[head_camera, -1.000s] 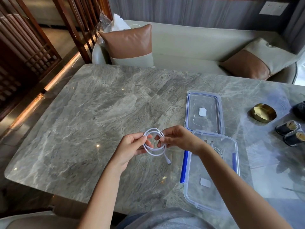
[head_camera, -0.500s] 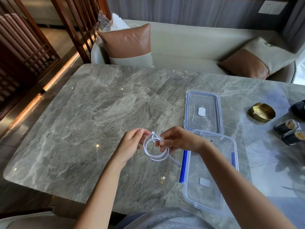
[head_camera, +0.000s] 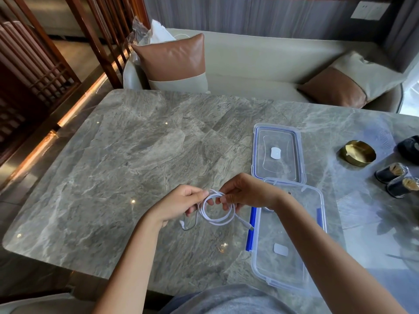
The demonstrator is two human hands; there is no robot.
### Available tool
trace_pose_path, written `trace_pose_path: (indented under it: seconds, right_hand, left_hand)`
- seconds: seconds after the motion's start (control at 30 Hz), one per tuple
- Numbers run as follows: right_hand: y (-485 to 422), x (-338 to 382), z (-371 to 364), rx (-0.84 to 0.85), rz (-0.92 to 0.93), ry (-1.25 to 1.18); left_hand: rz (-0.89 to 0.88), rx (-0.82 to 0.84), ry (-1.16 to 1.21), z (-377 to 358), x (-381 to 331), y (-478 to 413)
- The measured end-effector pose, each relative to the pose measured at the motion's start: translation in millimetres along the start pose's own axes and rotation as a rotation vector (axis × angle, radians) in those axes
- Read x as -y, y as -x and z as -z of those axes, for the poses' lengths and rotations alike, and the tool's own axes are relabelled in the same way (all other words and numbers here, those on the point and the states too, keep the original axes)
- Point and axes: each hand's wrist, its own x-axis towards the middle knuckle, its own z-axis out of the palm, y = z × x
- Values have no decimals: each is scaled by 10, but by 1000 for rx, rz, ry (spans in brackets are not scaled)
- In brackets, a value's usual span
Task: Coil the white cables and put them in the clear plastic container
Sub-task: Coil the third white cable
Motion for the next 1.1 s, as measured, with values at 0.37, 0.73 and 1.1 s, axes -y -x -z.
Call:
trace_pose_path:
  seconds: [0.37,0.73,1.1]
  right_hand:
    - [-74,-32,-50,-144,64,-17]
    - [-37,-153,-55,-199,30,-573]
    - [-60,-227,-360,-123,-132,-560]
  left_hand:
    - [-44,-110,-52,-72,2,86]
    - [-23,-354,532,-249,31,56]
    - [-132,-623,760,-383,-45,-36]
